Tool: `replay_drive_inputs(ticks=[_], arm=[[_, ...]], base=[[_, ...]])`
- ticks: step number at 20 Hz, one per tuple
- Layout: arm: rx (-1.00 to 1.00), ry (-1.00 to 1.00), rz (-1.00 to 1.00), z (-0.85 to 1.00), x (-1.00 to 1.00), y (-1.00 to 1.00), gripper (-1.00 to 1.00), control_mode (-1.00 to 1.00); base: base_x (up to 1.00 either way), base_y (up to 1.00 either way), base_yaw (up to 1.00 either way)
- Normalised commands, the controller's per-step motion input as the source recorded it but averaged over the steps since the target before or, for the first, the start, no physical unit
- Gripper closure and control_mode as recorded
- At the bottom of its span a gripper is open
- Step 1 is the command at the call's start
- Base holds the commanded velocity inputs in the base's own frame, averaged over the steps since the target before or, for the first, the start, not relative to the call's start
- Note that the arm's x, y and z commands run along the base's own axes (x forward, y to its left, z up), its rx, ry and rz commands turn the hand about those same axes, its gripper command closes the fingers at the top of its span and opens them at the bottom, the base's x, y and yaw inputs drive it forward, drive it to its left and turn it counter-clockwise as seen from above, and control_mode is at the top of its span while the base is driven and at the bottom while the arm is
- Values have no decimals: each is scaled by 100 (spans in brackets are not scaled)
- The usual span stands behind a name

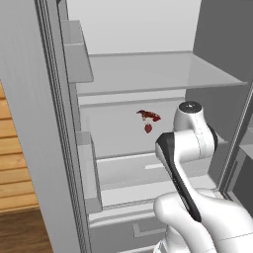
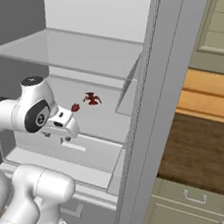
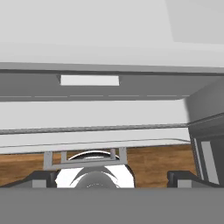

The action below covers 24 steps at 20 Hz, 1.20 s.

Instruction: Take the strawberry from the fridge and place it on top of the pancake, located on the dining counter.

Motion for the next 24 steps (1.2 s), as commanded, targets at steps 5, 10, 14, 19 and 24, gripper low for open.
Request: replay_drive_inputs(ticks=[5, 10, 14, 19, 24], arm=[[0, 0, 0, 0, 0, 0, -100, -100], [2, -22, 1, 0, 9, 0, -100, -100], [14, -25, 10, 0, 52, 26, -100, -100], [15, 0, 7, 6, 70, 31, -100, -100], [-1, -5, 0, 18, 50, 13, -100, -100]], base=[[3, 0, 0], [0, 0, 0], [0, 0, 0], [0, 0, 0], [0, 0, 0]])
